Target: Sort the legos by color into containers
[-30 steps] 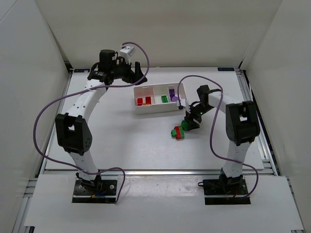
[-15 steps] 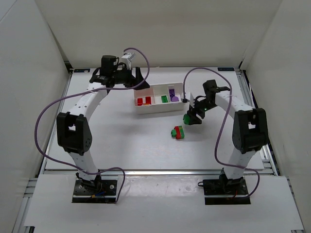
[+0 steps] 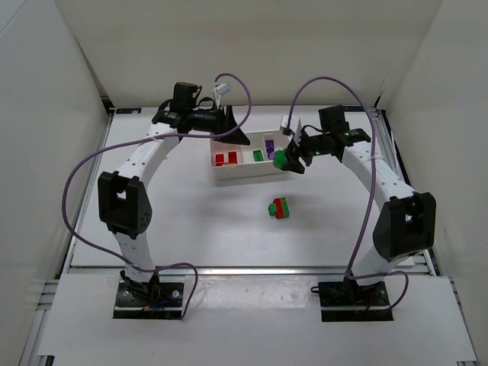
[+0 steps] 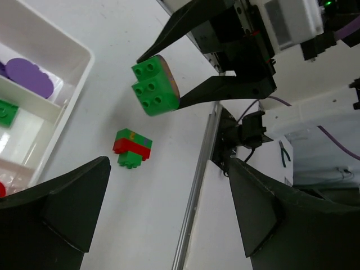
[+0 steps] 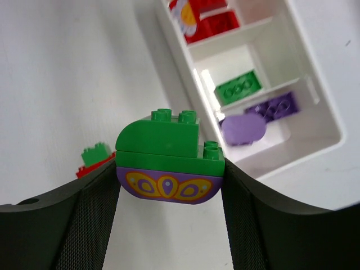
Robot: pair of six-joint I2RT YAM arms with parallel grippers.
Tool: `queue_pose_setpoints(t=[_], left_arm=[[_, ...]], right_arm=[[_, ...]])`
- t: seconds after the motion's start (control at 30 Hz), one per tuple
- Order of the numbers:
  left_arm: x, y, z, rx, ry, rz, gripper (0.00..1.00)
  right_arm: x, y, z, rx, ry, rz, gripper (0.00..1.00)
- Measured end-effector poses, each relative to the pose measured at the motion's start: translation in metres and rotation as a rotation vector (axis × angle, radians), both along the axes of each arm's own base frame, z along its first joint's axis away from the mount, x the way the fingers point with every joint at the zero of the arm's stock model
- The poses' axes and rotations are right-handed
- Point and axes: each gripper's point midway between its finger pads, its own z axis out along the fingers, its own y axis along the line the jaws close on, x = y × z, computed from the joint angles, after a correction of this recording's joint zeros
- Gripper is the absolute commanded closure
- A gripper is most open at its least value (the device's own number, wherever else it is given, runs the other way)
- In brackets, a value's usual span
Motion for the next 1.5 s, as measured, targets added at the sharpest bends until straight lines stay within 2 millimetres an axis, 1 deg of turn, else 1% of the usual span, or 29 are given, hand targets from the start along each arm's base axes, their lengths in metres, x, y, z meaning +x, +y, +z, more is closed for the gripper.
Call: queue_pose_setpoints(t=[0.07,0.2,0.27,0.37,0.5,0.6,0.77,0.93,1.13,1.27,1.5], left_arm=[[0.0,-0.006,0.006,-0.013,0.001,-0.029,0.03],[0.003,-0.01,0.005,-0.008,0.018,-0.036,0.03],[0.003,-0.012,0.0,-0.001,0.03,-0.037,0.04],[0.005,-0.015,-0.009,0.014,0.048,-0.035,0.05],[0.005,-0.021,-0.019,0.025,0.069,-0.043,0.06],[0.006,-0.024,-0.022,0.026,0.077,-0.048,0.07],[0.007,-0.027,-0.016,0.011,0.07,-0.056,0.08],[0.007,-0.029,-0.012,-0.005,0.073,-0.066,0.12],[0.008,-0.031,-0.013,-0.012,0.086,-0.069,0.19],[0.01,-0.032,-0.012,-0.019,0.083,-0.073,0.22],[0.01,-0.032,-0.011,-0.025,0.084,-0.074,0.38]], right_arm=[[0.005,0.011,0.015,0.024,-0.028,0.002,0.97],[0.015,0.033,0.047,0.074,-0.093,0.014,0.97],[0.019,0.042,0.056,0.091,-0.112,0.019,0.97],[0.02,0.052,0.064,0.106,-0.123,0.026,0.97],[0.02,0.062,0.067,0.115,-0.126,0.033,0.97],[0.018,0.067,0.068,0.116,-0.129,0.042,0.97],[0.014,0.073,0.067,0.114,-0.131,0.055,0.97],[0.014,0.076,0.065,0.107,-0.131,0.057,0.97],[0.018,0.081,0.065,0.102,-0.139,0.058,0.97],[0.021,0.083,0.067,0.104,-0.15,0.055,0.97],[0.023,0.085,0.068,0.106,-0.155,0.056,0.97]])
